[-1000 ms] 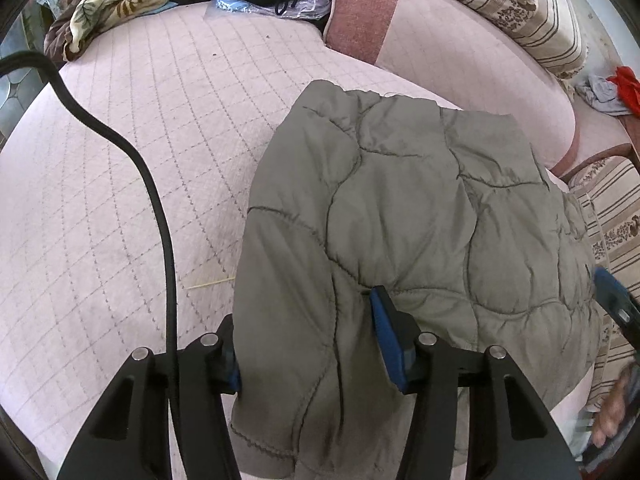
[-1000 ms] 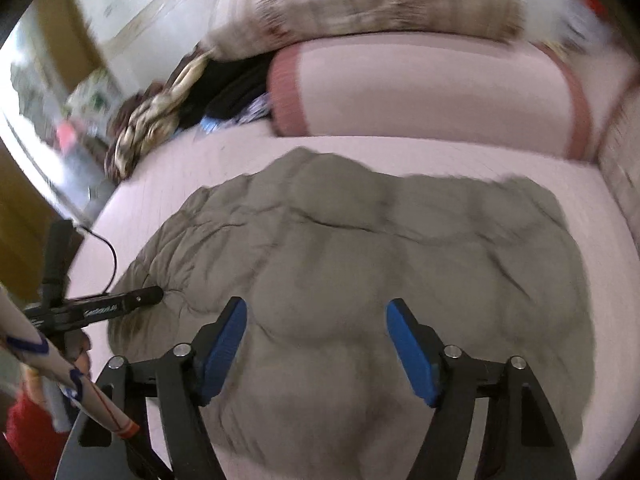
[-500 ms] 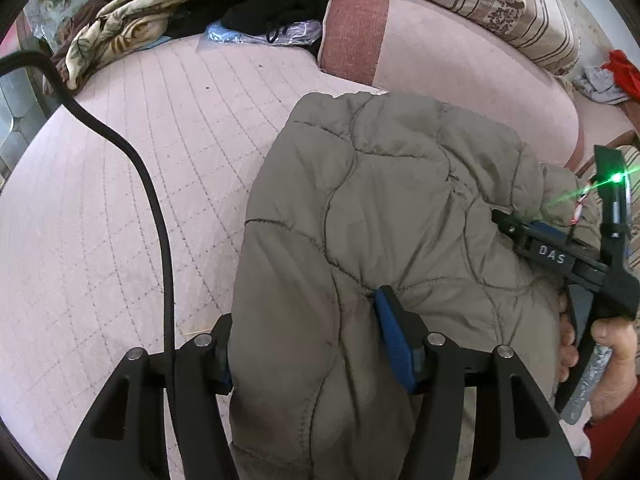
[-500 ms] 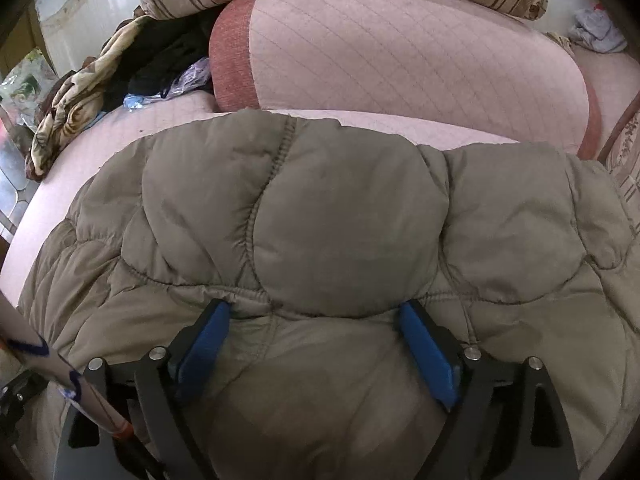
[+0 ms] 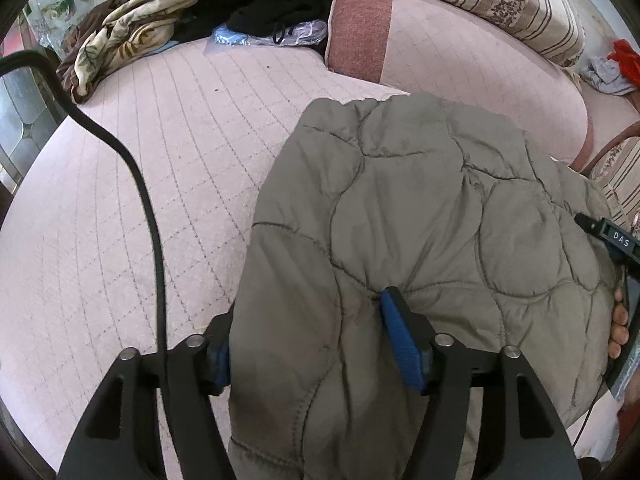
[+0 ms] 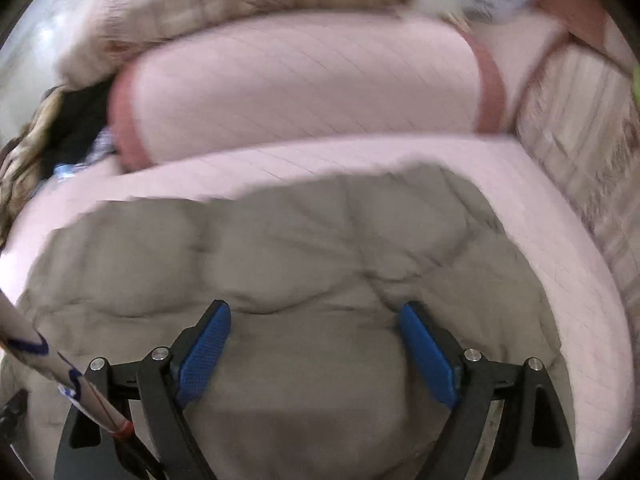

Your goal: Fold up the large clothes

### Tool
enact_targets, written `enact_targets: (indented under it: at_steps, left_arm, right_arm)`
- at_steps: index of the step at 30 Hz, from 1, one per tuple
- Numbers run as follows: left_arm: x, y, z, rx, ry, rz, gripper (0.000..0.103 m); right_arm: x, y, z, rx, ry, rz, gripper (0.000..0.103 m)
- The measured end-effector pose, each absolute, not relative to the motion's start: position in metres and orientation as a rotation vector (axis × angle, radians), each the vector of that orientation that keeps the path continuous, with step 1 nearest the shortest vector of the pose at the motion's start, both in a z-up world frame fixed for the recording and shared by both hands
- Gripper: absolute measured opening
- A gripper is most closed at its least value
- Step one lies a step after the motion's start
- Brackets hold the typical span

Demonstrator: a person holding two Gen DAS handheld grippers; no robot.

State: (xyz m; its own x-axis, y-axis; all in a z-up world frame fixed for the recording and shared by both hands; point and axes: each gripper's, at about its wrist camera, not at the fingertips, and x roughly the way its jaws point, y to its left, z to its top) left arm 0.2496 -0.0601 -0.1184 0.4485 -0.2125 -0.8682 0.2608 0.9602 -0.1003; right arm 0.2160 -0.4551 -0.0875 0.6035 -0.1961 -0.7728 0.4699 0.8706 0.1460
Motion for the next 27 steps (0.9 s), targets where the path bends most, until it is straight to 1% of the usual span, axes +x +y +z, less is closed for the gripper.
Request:
enact_targets:
  at_steps: [3, 7, 11, 13, 16, 18, 21, 24, 27]
  left_arm:
    - [0.25, -0.063, -0.118, 0.07, 1.059, -0.277, 0.07]
    - [0.248, -0.067, -0.115, 0.111, 1.048, -0.253, 0.07]
    - [0.245, -0.066, -0.112, 0.128, 1.031, -0.249, 0.07]
    - [0.244, -0.064, -0.11, 0.116, 1.029, -0.243, 0.07]
    - [0.239, -0.062, -0.106, 0.105, 1.016, -0.224, 0.07]
    - [0.235, -0.06, -0.103, 0.101, 1.006, -0.213, 0.07]
    - [0.227, -0.057, -0.094, 0.102, 0.99, -0.189, 0.07]
    - [0.213, -0.051, -0.078, 0.132, 0.932, -0.126, 0.07]
    - [0.192, -0.042, -0.055, 0.156, 0.839, -0.067, 0.07]
  right_arm:
    - [0.215, -0.47, -0.1, 0.443, 0.839, -0.37, 0.089]
    - [0.215, -0.457, -0.086, 0.365, 0.843, -0.379, 0.089]
    - [0.169, -0.447, -0.059, 0.344, 0.734, -0.354, 0.089]
    - [0.142, -0.448, -0.057, 0.329, 0.699, -0.373, 0.089]
    - [0.12, -0.455, -0.067, 0.309, 0.702, -0.425, 0.089]
    - [0.12, -0.465, -0.086, 0.314, 0.753, -0.453, 0.089]
    - [0.122, -0.485, -0.106, 0.421, 0.762, -0.431, 0.089]
    - [0.124, -0.487, -0.101, 0.429, 0.773, -0.442, 0.09]
    - [0.117, -0.481, -0.083, 0.415, 0.752, -0.452, 0.09]
